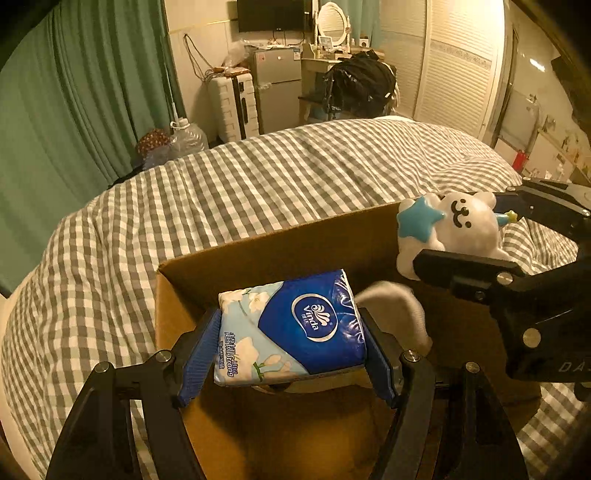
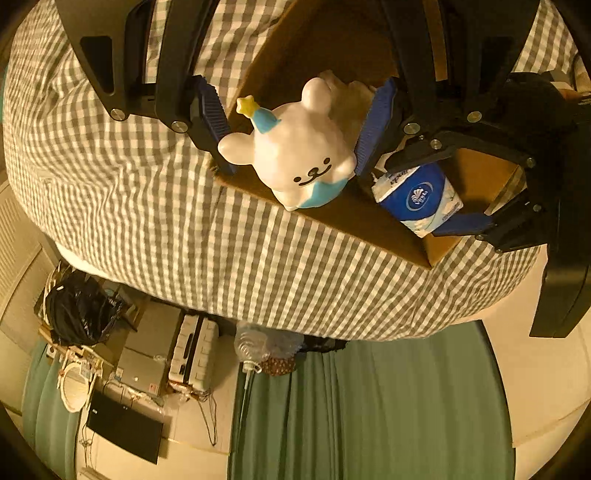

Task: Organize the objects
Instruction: 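Carry the tissue pack and bear into the box and open both tools, then grasp the white purple-banded tube with the right tool while the left tool grasps the white earbud case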

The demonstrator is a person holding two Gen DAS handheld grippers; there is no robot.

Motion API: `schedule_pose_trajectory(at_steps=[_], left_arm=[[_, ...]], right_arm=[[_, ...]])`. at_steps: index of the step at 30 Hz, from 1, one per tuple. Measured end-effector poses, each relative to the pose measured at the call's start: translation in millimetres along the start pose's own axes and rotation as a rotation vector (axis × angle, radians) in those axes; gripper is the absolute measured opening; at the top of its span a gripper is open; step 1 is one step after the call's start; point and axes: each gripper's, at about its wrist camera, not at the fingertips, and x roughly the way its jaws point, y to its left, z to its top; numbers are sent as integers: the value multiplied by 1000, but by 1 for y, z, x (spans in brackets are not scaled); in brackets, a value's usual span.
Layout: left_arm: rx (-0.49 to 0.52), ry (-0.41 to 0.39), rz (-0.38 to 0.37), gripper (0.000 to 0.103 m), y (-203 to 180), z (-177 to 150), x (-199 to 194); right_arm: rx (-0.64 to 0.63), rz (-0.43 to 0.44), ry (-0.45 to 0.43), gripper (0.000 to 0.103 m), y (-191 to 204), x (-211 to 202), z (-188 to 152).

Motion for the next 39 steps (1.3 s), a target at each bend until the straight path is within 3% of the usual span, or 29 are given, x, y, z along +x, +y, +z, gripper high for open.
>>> schedule_pose_trajectory(at_steps=[7, 10, 13, 15, 26, 33, 39], left_arm=[[-3, 24, 11, 84, 0, 0, -7], [20, 17, 37, 85, -7, -1, -18], [23, 10, 64, 98, -10, 0, -35], [12, -16, 66, 98, -12, 1, -53], [-1, -106, 78, 101, -15, -6, -174], [5, -121, 117, 102, -15, -52, -234], [14, -74, 172, 103, -19, -125, -240]], right_arm=[[7, -11, -32, 66, 1, -9, -3], [33, -10, -60, 75, -2, -22, 1], [50, -19, -87, 77, -6, -42, 5], [54, -32, -102, 83, -6, -58, 6], [5, -84, -193, 85, 19, -188, -9], [-46, -71, -201, 85, 51, -257, -35], [-103, -56, -172, 85, 83, -276, -81]])
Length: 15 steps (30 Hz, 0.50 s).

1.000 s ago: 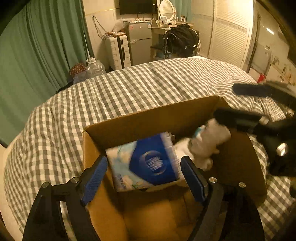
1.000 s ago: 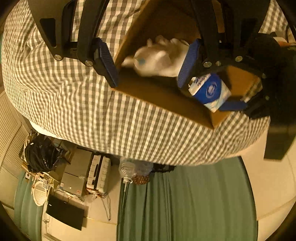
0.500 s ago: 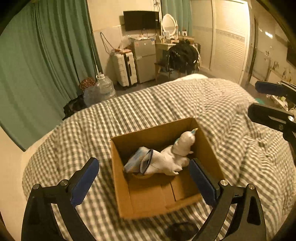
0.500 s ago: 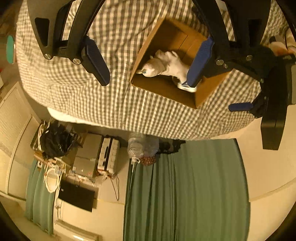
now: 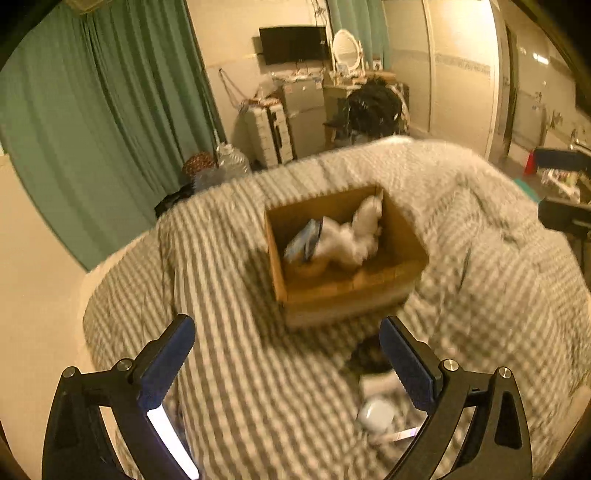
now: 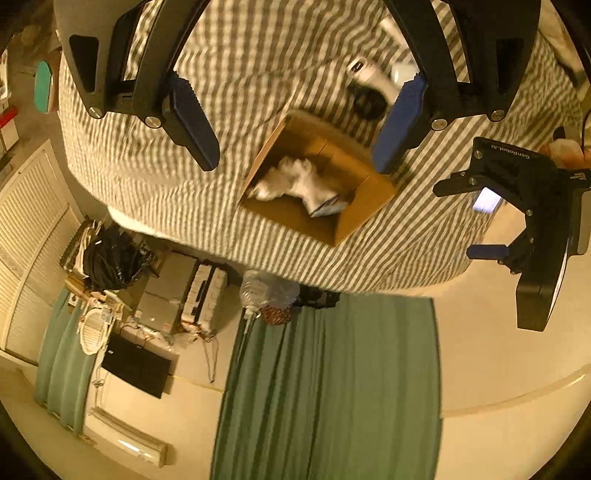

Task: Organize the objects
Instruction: 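Grasp the white purple-banded tube with the right tool while the left tool grasps the white earbud case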

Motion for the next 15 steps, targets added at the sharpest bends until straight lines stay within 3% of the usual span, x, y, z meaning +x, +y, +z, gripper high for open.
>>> schedule_pose_trajectory(at_steps=[9, 15], left_arm=[[-93, 86, -23, 103, -21, -104, 26], [-147, 103, -13, 103, -33, -134, 39]], right_arm=[[-55, 77, 164, 85, 61, 52, -102], [-8, 165, 268, 83, 84, 99, -149]])
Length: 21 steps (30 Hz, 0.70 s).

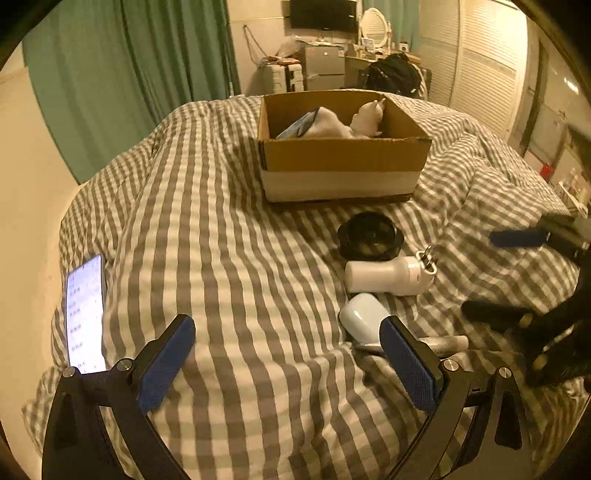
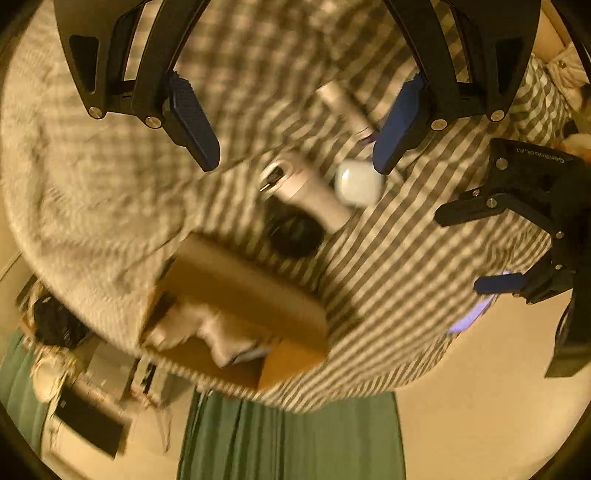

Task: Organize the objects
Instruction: 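Grasp the white purple-banded tube with the right tool while the left tool grasps the white earbud case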

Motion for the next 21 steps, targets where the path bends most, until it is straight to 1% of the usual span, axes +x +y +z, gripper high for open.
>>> schedule_pose_trajectory(at_steps=[1, 3, 4, 6, 8, 9, 10, 12, 13, 14, 15, 17, 18, 19, 21], left_arm=[[-2, 2, 4, 103, 0, -3, 1], [8, 6, 3, 103, -2, -7, 4], [14, 5, 7, 103, -3, -8, 5], [18, 3, 14, 103, -2, -9, 7], [19, 6, 10, 103, -2, -9, 9], [22, 9, 11, 103, -3, -9, 11], [25, 12, 14, 103, -3, -10, 13], [29, 21, 26, 103, -4, -10, 16], [31, 23, 28, 103, -5, -10, 16], [31, 22, 30, 103, -5, -10, 16], [31, 23, 30, 103, -5, -10, 16], [29, 24, 30, 103, -5, -11, 17], [25, 26, 29, 103, -6, -10, 17], [24, 29, 29, 103, -6, -9, 18], [23, 36, 27, 103, -11, -8, 19]], right_arm=[[3, 21, 16, 81, 3, 8, -5], [-4, 54, 54, 74, 9, 22, -14], [-10, 65, 73, 72, 12, 30, -18], [-26, 85, 113, 61, 16, 43, -24], [-32, 106, 143, 56, 20, 54, -28], [-35, 111, 154, 50, 21, 58, -29], [-39, 118, 168, 48, 22, 63, -31], [-47, 137, 194, 37, 26, 71, -34], [-58, 141, 209, 36, 29, 76, -36], [-62, 138, 211, 35, 30, 76, -37], [-65, 133, 207, 31, 31, 75, -37], [-68, 137, 183, 26, 30, 65, -37], [-65, 136, 165, 20, 28, 59, -36], [-64, 121, 144, 17, 26, 50, -35], [-58, 83, 103, 18, 17, 35, -32]])
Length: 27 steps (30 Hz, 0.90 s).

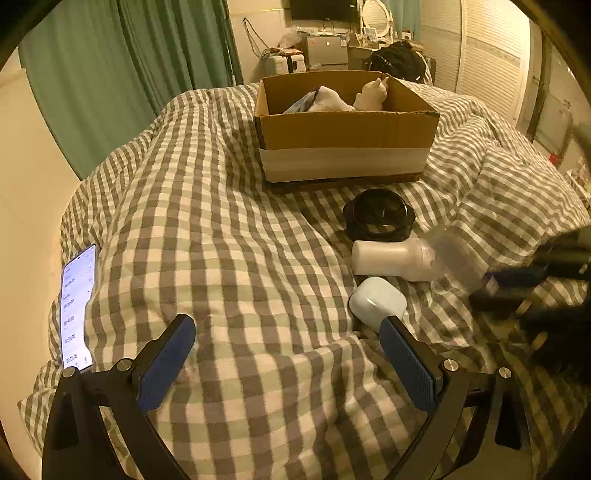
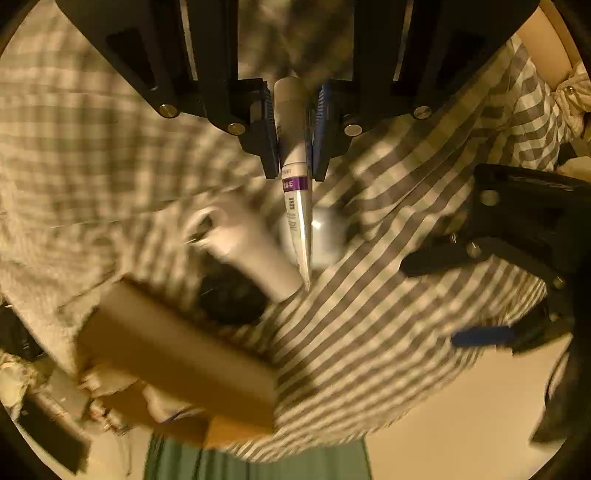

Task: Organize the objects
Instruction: 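Grasp the white purple-banded tube with the right tool while the left tool grasps the white earbud case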

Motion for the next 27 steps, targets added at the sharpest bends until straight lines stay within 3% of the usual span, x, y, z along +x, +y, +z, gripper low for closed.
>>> schedule_pose_trajectory(at_steps=[5, 12, 13, 16, 18, 20, 27], left_arm=[[26, 18, -51, 103, -23, 6, 11], [93, 96, -107, 103, -62, 19, 57], [103, 106, -110, 101, -65, 18, 63], [139, 153, -79, 80, -74, 12, 84], [173, 167, -74, 74, -80, 9, 91], [181, 166, -84, 60, -82, 9, 91], [181, 160, -122, 58, -80, 6, 68]], right_arm=[[61, -69, -60, 17, -33, -30, 3], [117, -69, -84, 17, -55, -34, -1], [121, -66, -84, 17, -57, -34, -3], [131, -48, -88, 17, -61, -36, -7], [136, -38, -93, 17, -62, -35, -9], [143, -25, -98, 17, -63, -34, -10], [145, -23, -106, 17, -63, -36, -12]])
